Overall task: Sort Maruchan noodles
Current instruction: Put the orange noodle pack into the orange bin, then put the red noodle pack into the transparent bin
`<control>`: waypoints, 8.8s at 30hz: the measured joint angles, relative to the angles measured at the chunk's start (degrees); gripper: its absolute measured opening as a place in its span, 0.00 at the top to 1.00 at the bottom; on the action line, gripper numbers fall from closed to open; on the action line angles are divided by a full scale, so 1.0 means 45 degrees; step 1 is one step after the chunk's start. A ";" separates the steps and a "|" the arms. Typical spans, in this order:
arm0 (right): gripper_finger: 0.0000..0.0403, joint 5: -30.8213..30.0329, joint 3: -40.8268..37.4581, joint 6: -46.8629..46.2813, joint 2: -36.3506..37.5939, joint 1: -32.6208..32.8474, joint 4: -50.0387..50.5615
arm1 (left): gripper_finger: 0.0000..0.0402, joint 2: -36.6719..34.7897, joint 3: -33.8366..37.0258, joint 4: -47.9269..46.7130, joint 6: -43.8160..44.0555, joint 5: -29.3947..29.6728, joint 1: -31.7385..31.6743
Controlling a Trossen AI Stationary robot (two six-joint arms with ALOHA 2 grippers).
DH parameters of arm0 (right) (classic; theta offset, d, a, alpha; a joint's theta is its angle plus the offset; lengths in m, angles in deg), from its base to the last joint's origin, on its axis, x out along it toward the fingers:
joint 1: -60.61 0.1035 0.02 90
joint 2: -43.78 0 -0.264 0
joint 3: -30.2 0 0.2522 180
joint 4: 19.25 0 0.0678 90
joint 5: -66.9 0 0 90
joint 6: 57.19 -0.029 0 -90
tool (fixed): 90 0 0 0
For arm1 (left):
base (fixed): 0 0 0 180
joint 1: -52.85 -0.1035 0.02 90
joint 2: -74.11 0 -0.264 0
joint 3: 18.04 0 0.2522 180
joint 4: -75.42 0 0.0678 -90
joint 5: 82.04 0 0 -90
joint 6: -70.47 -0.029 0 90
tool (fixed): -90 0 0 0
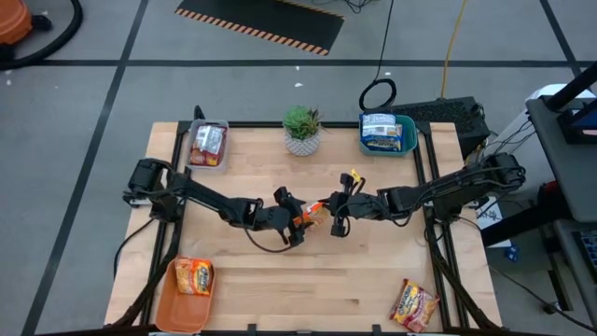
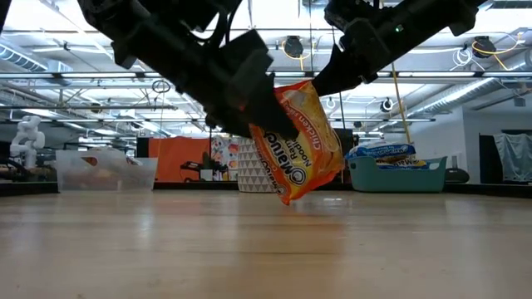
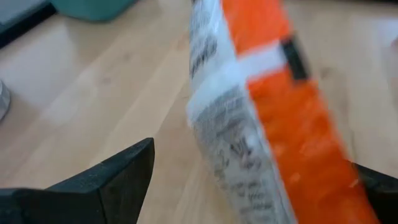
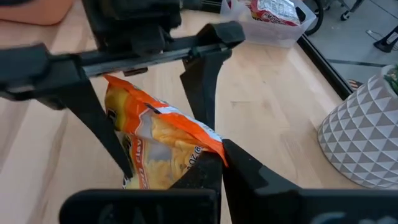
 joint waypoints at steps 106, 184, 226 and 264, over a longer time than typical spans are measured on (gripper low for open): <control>0.76 0.0264 -0.0010 -0.3288 0.4765 0.3929 0.2612 | 0.69 -0.7678 -0.3788 -1.5861 0.6766 -0.1379 1.1911; 0.76 0.0234 -0.0010 -0.4663 0.4609 0.4338 0.2621 | 0.34 -0.7553 0.0344 -1.5453 1.2803 -0.2054 1.1609; 0.76 0.1857 0.0367 -0.6438 0.3100 0.4422 0.0163 | 0.34 -0.5567 0.0331 -0.5308 -0.1463 -0.0568 0.2657; 0.76 0.1877 0.5737 -1.4484 -0.3770 0.8950 0.7107 | 0.34 -0.4692 0.0340 -0.1054 -0.6558 -0.2025 0.1646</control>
